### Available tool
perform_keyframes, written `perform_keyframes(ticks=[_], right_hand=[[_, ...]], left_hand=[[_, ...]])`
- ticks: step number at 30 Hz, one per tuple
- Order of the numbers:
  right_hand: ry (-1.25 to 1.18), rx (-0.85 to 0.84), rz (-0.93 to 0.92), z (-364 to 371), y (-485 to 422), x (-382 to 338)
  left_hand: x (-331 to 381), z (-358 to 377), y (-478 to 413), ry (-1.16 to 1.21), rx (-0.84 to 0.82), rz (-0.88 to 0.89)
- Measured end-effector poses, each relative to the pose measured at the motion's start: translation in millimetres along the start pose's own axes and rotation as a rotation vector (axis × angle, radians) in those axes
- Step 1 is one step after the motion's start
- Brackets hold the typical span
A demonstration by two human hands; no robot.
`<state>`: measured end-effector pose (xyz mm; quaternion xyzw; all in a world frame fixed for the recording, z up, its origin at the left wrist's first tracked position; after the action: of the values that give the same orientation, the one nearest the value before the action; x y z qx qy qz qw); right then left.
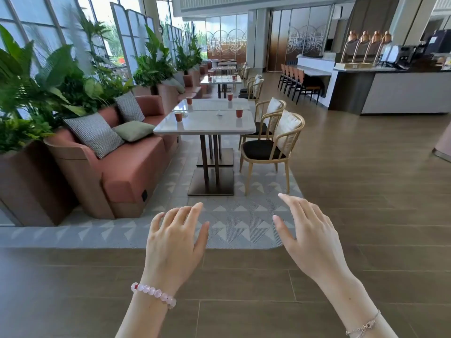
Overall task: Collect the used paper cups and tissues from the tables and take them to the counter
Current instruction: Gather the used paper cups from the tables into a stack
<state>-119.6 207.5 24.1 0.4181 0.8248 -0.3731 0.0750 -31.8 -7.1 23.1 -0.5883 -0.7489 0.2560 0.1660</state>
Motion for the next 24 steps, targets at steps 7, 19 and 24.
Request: perform_keyframes(ticks=[7, 19, 24], right_hand=[[-0.005, -0.003, 0.053, 52, -112, 32], [-0.003, -0.025, 0.061, 137, -275, 92], [-0.045, -0.044, 0.061, 187, -352, 137]], left_hand=[[-16, 70, -117, 0.062, 0.002, 0.022], [-37, 182, -275, 0.067, -0.033, 0.057], [-45, 248, -345, 0.052, -0.054, 0.023]])
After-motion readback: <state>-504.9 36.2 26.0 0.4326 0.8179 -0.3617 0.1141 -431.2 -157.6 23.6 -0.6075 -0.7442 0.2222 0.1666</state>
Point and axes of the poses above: each hand's wrist, its own y-axis away from the middle knuckle, its own z-axis out of the palm, x = y × z, the point moved 4 cm from there along -y, towards the middle knuckle, and after that the axes turned 11 degrees about -y, right-handed, at the moved point
